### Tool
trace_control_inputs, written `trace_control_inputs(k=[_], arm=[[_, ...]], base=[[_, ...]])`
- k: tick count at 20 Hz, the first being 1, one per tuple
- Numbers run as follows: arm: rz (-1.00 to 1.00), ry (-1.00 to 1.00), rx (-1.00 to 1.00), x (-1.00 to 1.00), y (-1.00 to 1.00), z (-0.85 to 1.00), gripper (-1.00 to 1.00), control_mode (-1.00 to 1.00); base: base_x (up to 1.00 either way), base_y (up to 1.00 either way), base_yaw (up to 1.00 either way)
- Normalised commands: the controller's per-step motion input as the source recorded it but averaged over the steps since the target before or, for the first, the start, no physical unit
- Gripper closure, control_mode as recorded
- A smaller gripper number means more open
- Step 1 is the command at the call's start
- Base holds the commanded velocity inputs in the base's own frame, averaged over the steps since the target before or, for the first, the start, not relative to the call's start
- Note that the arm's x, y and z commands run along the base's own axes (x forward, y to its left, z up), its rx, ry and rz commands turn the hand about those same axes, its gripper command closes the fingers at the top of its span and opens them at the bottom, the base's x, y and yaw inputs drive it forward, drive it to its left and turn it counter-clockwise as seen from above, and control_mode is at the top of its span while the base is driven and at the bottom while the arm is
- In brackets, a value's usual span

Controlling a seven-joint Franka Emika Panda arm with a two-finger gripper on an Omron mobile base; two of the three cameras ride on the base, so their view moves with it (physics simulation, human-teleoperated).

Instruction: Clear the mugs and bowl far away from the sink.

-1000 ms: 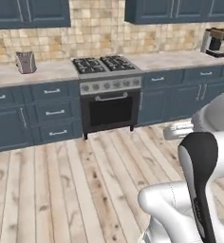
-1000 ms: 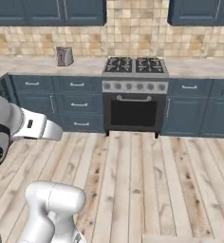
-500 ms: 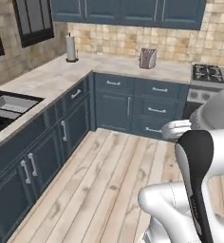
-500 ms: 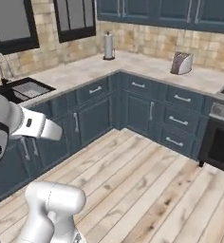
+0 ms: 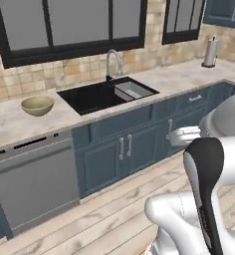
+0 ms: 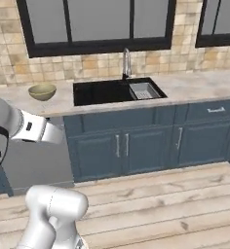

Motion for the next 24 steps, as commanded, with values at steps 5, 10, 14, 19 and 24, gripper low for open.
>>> trace_control_inputs(k=[5, 10, 14, 19, 24], arm=[[0.0, 0.0, 0.0, 0.0, 0.0, 0.0, -1.0, 1.0], [0.0, 0.0, 0.0, 0.0, 0.0, 0.0, -1.0, 1.0], [0.0, 0.0, 0.0, 0.0, 0.0, 0.0, -1.0, 1.0], [0.0, 0.0, 0.0, 0.0, 0.0, 0.0, -1.0, 1.0], [0.0, 0.0, 0.0, 0.0, 0.0, 0.0, -1.0, 1.0]], base=[[0.62, -0.13, 0.71], [1.0, -0.46, 0.37], [1.0, -0.46, 0.24], [0.92, 0.17, 0.02], [0.46, 0.23, 0.0]])
